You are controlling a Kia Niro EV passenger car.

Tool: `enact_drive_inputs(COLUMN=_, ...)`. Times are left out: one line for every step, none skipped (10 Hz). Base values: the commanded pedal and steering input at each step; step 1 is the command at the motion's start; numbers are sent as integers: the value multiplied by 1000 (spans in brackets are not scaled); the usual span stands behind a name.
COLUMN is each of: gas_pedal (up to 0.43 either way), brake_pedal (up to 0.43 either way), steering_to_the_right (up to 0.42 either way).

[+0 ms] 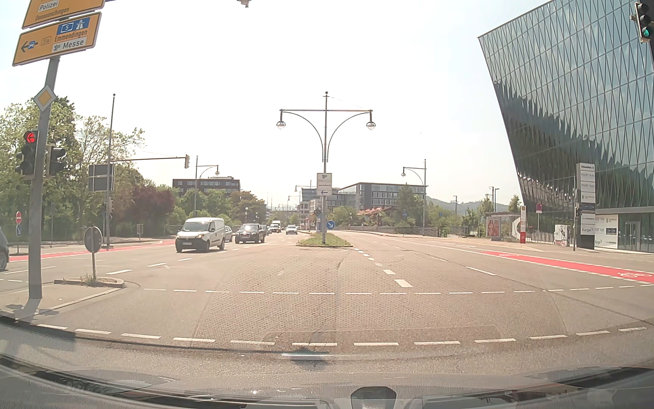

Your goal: Follow the waypoints while adhering to traffic rules and regulations

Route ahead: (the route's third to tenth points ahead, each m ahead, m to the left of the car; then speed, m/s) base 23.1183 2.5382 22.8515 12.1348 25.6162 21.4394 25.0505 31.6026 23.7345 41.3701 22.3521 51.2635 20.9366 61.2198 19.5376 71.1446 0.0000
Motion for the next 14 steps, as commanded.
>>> enact_drive_inputs(gas_pedal=0, brake_pedal=262, steering_to_the_right=-6)
enact_drive_inputs(gas_pedal=0, brake_pedal=262, steering_to_the_right=-6)
enact_drive_inputs(gas_pedal=0, brake_pedal=262, steering_to_the_right=-6)
enact_drive_inputs(gas_pedal=0, brake_pedal=262, steering_to_the_right=-6)
enact_drive_inputs(gas_pedal=0, brake_pedal=262, steering_to_the_right=-6)
enact_drive_inputs(gas_pedal=0, brake_pedal=262, steering_to_the_right=-6)
enact_drive_inputs(gas_pedal=0, brake_pedal=268, steering_to_the_right=-6)
enact_drive_inputs(gas_pedal=0, brake_pedal=262, steering_to_the_right=-6)
enact_drive_inputs(gas_pedal=0, brake_pedal=262, steering_to_the_right=-6)
enact_drive_inputs(gas_pedal=0, brake_pedal=262, steering_to_the_right=-6)
enact_drive_inputs(gas_pedal=0, brake_pedal=262, steering_to_the_right=-6)
enact_drive_inputs(gas_pedal=0, brake_pedal=268, steering_to_the_right=-6)
enact_drive_inputs(gas_pedal=0, brake_pedal=262, steering_to_the_right=-6)
enact_drive_inputs(gas_pedal=0, brake_pedal=268, steering_to_the_right=-6)
